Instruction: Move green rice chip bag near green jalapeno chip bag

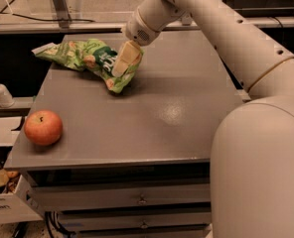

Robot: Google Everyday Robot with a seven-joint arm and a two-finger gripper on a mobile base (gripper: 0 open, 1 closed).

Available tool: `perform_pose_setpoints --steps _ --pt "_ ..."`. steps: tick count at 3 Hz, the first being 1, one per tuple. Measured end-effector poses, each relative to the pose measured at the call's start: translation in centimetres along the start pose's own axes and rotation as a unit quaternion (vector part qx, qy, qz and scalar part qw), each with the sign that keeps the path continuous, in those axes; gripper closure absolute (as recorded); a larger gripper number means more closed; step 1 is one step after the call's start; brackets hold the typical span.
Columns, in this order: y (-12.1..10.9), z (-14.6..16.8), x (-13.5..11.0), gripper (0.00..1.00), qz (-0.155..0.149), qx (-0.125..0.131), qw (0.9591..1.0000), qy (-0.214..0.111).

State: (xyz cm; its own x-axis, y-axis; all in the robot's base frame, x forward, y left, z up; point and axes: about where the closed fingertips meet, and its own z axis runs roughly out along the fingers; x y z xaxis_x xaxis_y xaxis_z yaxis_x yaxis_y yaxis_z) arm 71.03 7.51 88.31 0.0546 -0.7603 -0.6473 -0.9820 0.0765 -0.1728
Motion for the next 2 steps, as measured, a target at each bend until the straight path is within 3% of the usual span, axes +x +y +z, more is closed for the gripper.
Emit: perform_pose_setpoints --steps 1,2 --pt "-1.4 -4.6 2.8 0.00 0.038 0.013 0.9990 -0.020" --pt "-2.1 -11.0 7.1 0.00 0.092 0.040 0.9938 -0.048"
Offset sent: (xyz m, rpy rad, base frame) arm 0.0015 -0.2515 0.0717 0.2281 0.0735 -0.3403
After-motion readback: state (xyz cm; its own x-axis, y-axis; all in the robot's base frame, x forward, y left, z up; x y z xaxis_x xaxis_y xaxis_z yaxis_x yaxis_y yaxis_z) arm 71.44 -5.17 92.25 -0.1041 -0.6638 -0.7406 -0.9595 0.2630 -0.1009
